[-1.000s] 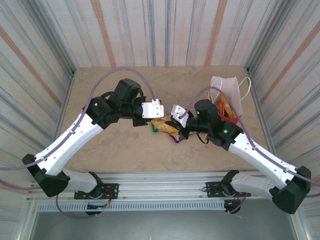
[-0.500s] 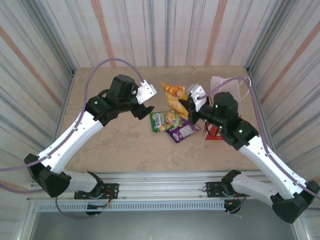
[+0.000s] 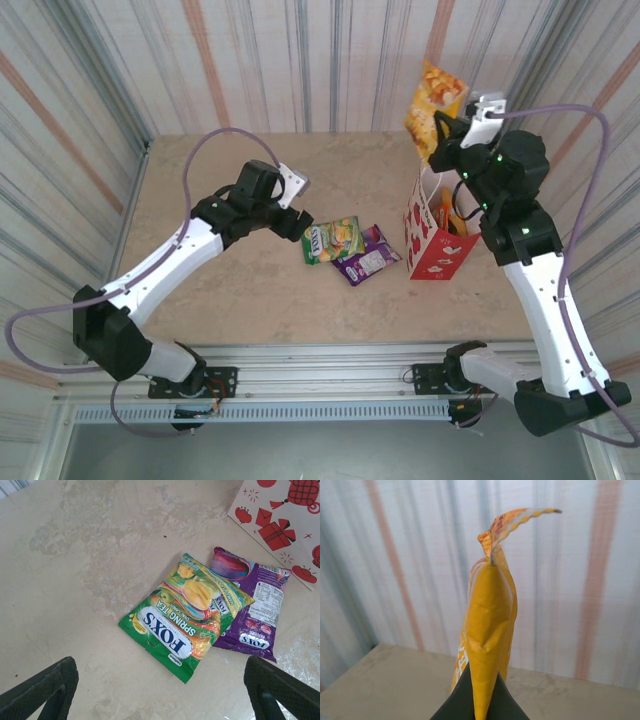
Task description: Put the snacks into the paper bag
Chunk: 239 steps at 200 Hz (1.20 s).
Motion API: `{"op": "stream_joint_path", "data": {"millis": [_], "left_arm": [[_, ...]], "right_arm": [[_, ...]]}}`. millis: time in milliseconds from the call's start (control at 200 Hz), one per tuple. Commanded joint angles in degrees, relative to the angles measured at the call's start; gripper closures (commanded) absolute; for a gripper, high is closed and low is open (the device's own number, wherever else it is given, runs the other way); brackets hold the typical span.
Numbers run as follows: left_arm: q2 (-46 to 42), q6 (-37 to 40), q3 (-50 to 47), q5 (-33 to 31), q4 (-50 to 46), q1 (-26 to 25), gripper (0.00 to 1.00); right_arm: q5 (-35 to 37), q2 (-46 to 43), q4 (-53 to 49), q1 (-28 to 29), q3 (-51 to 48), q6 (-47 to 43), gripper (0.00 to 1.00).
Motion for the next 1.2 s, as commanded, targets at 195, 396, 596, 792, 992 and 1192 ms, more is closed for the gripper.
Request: {"op": "stream_joint_path", "data": {"millis": [195,396,596,792,992,1192], "left_arm": [[2.17,-3.98,0.27,2.27,1.51,0.3,0.11],[3.72,-5.29,0.87,3.12,1.26,0.35,0.12],[4.92,-7.04,1.17,3.7,0.37,0.29,0.12],[5.79,-8.84,1.48,5.01,-0.42,0.69,0.13],[7.45,-14.35,2.03,10.51,-3.05,3.77,0.16],[7.48,-22.12,-1.98,15.55,-2.02,9.05,0.18]], "right_arm": [[7.37,-6.97,-8.32,-7.13,-7.62,4.49,1.0],[8.91,-9.47,-9.26,-8.51,-15.31,4.92,1.0],[6.37,-8.68,-8.9,-10.58,-18.5,5.88,1.0],[5.44,-8.67,-10.71,-11.29,-17.96,5.86,0.77],[3.58,-10.89,-16.3,-11.24,-14.43,5.88,0.57],[-7.22,-14.86,-18.08,-9.53,-14.7,7.99,0.58]]}}
